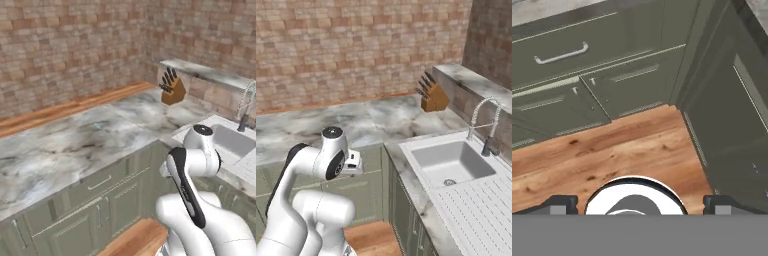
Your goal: Organize the utensils by type. Pick up the wooden spoons from the counter and place them in the open cabinet. Then pick up the metallic utensils from the counter and place them in the open drawer.
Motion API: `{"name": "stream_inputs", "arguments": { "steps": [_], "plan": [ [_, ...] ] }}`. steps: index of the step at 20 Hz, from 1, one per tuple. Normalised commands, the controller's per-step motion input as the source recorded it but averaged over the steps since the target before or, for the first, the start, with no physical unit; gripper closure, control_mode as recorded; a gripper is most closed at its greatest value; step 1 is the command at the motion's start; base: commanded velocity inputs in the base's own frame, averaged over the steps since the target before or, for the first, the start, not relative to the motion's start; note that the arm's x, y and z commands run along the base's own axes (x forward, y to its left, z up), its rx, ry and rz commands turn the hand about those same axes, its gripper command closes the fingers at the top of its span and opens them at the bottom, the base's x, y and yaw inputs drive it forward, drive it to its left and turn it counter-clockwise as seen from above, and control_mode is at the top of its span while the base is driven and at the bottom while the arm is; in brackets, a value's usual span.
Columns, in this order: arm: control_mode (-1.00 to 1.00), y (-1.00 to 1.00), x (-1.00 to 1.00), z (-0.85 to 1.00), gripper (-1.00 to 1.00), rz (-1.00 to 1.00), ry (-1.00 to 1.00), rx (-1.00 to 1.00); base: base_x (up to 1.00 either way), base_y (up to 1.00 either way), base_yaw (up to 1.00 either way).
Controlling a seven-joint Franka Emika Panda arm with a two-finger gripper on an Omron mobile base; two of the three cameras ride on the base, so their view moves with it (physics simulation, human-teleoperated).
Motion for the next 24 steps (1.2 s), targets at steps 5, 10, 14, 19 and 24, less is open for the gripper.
{"name": "stream_inputs", "arguments": {
  "steps": [5,10,14,19,24],
  "plan": [
    [1.00,0.00,0.00,0.00,-1.00,0.00,0.00,0.00,0.99,0.10,0.23],
    [1.00,0.00,0.00,0.00,-1.00,0.00,0.00,0.00,0.69,0.04,0.30],
    [1.00,0.00,0.00,0.00,-1.00,0.00,0.00,0.00,0.07,0.04,0.05],
    [1.00,0.00,0.00,0.00,-1.00,0.00,0.00,0.00,0.00,0.00,0.00],
    [1.00,0.00,0.00,0.00,-1.00,0.00,0.00,0.00,0.00,0.00,0.00]
  ]
}}
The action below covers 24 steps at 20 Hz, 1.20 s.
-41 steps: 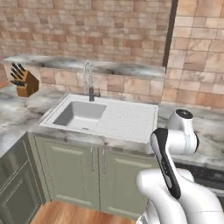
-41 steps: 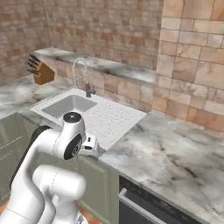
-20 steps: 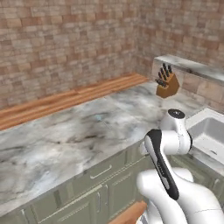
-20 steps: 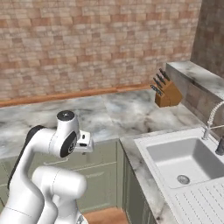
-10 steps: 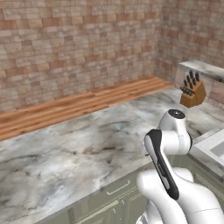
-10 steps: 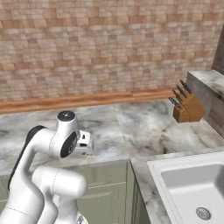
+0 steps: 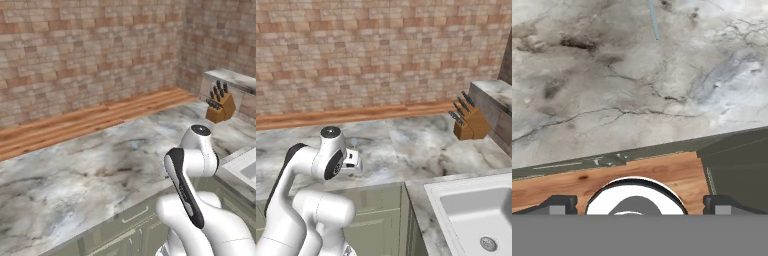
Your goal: Organize the utensils by type. Pick up the wooden spoons from the counter and place them in the open cabinet. Then pick up the metallic utensils from the counter and place them in the open drawer.
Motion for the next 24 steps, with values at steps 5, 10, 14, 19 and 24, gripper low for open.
{"name": "stream_inputs", "arguments": {
  "steps": [5,10,14,19,24],
  "plan": [
    [1.00,0.00,0.00,0.00,-1.00,0.00,0.00,0.00,0.01,0.00,0.00],
    [-1.00,0.00,0.12,0.00,-1.00,0.00,0.04,0.00,0.27,0.00,0.00],
    [-1.00,-0.01,0.73,0.00,-1.00,0.00,0.04,-0.01,0.00,0.00,0.00],
    [-1.00,-0.04,0.84,0.00,-1.00,0.00,0.00,0.00,0.00,0.00,0.00],
    [-1.00,0.03,0.99,0.00,-1.00,0.00,0.05,0.00,0.00,0.00,0.00]
  ]
}}
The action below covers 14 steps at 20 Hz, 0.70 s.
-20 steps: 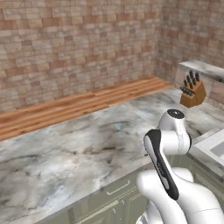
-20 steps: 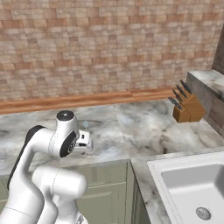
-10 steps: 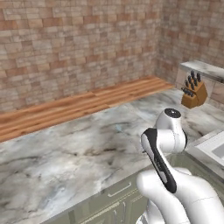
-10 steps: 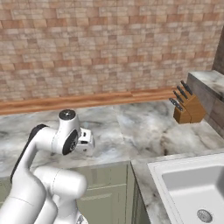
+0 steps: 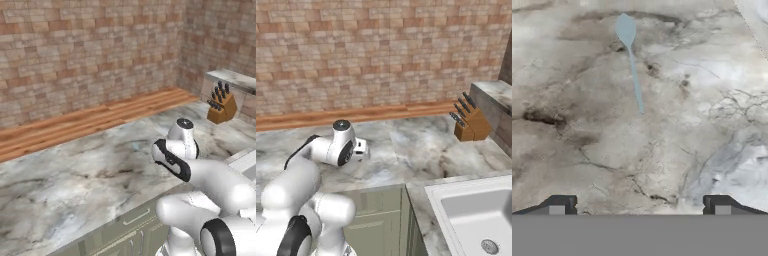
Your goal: Organize the utensils by type. Pick up the wooden spoons from the counter and place them in the open cabinet. Then pick up the metallic utensils from the counter and place them in the open drawer.
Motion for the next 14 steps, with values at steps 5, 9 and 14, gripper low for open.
{"name": "stream_inputs", "arguments": {
  "steps": [5,9,14],
  "plan": [
    [-1.00,0.14,0.94,0.00,-1.00,0.00,0.08,0.00,0.00,0.00,0.00],
    [-1.00,0.25,0.65,0.00,-1.00,0.00,0.02,0.00,0.00,0.00,0.00],
    [-1.00,0.21,0.60,-0.11,-1.00,0.00,0.07,0.00,0.00,0.00,0.00]
  ]
}}
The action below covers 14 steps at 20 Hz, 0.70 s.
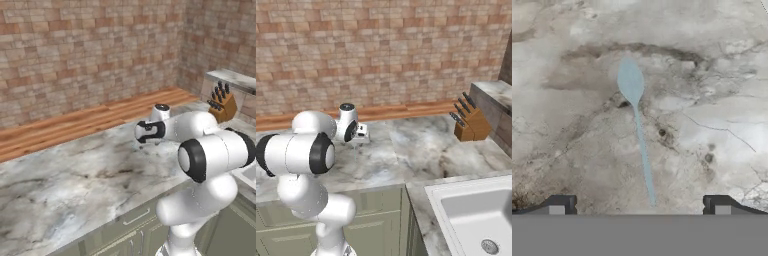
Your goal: Organize the utensils by type. Pick up the wooden spoons from the counter and place them in the open cabinet. Then pick up the metallic utensils from the counter and place them in the open drawer.
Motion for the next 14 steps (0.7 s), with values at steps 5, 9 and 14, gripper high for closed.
{"name": "stream_inputs", "arguments": {
  "steps": [5,9,14],
  "plan": [
    [-1.00,0.21,0.45,-0.43,-1.00,0.00,0.03,-0.03,0.00,0.00,0.00],
    [-1.00,0.09,0.28,-0.55,-1.00,0.00,0.05,-0.02,0.00,0.00,0.00],
    [-1.00,0.03,0.32,-0.48,-1.00,0.00,0.05,-0.01,0.00,0.00,0.00]
  ]
}}
